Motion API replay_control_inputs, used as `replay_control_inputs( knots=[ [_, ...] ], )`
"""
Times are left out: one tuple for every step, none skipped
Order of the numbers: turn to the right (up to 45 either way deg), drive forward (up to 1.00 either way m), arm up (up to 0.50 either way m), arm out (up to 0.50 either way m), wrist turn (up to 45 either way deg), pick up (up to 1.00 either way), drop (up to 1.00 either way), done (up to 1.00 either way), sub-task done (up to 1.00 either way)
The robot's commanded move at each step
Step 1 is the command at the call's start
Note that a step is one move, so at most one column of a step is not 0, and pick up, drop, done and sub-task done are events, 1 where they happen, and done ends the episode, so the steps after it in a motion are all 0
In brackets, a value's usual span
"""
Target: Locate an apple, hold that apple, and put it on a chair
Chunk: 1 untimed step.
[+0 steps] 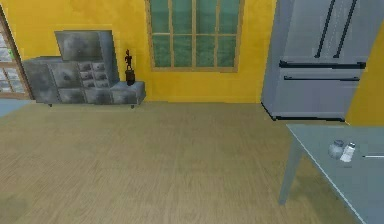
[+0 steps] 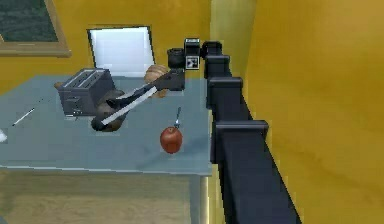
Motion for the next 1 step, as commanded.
replay_control_inputs(
  knots=[
    [0.0,0.0,0.0,0.0,45.0,0.0,0.0,0.0,0.0]
  ],
)
